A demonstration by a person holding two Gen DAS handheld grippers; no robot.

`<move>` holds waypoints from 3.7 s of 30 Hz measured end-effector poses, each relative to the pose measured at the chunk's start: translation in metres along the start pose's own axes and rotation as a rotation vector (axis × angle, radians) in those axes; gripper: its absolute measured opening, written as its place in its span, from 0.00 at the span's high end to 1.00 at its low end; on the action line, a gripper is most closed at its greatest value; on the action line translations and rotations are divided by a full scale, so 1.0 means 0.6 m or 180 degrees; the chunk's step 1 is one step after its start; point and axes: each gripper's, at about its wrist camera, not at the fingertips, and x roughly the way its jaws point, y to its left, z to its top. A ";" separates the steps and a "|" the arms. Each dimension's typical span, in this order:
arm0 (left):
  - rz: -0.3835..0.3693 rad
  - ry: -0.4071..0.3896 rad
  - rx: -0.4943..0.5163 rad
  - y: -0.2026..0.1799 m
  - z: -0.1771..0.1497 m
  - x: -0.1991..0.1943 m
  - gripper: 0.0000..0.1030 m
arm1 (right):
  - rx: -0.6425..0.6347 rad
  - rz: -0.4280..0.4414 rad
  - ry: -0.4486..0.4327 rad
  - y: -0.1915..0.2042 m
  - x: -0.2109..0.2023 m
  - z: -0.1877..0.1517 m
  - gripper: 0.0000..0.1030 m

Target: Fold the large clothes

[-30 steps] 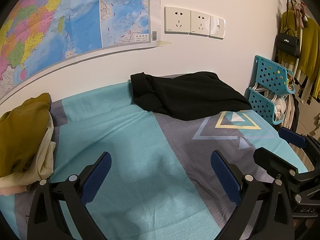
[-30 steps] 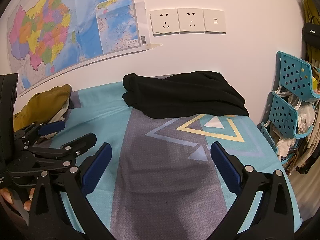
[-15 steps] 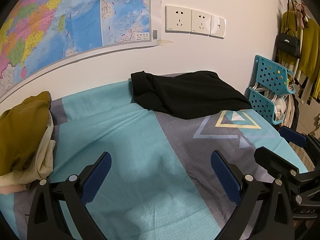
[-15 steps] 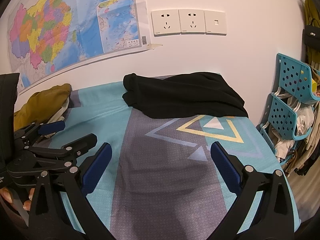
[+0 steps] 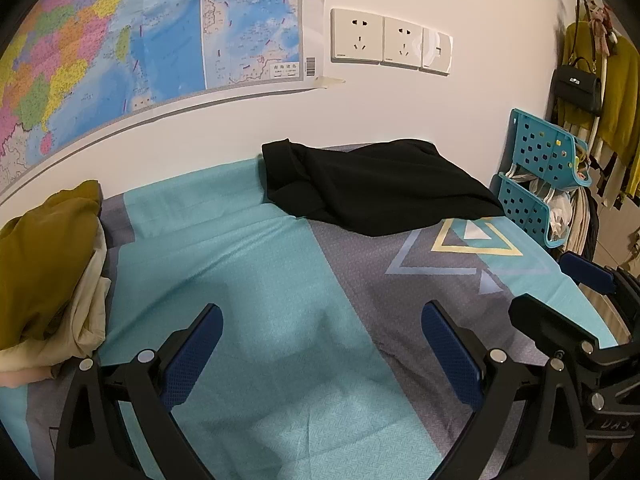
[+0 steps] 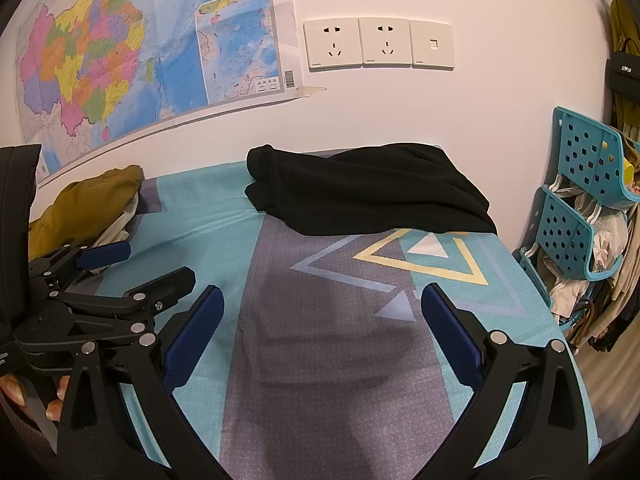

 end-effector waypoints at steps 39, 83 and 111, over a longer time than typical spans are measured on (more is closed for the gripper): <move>0.0012 0.0013 -0.0003 -0.001 0.000 0.003 0.07 | -0.0039 0.0009 -0.0012 0.005 0.006 0.000 0.05; 0.0483 0.0405 -0.0116 0.091 0.072 0.152 0.07 | -0.1588 -0.0228 0.0721 -0.006 0.315 0.082 0.75; 0.0408 0.0421 -0.0094 0.127 0.087 0.211 0.07 | -0.0907 0.0243 -0.0211 -0.091 0.186 0.289 0.95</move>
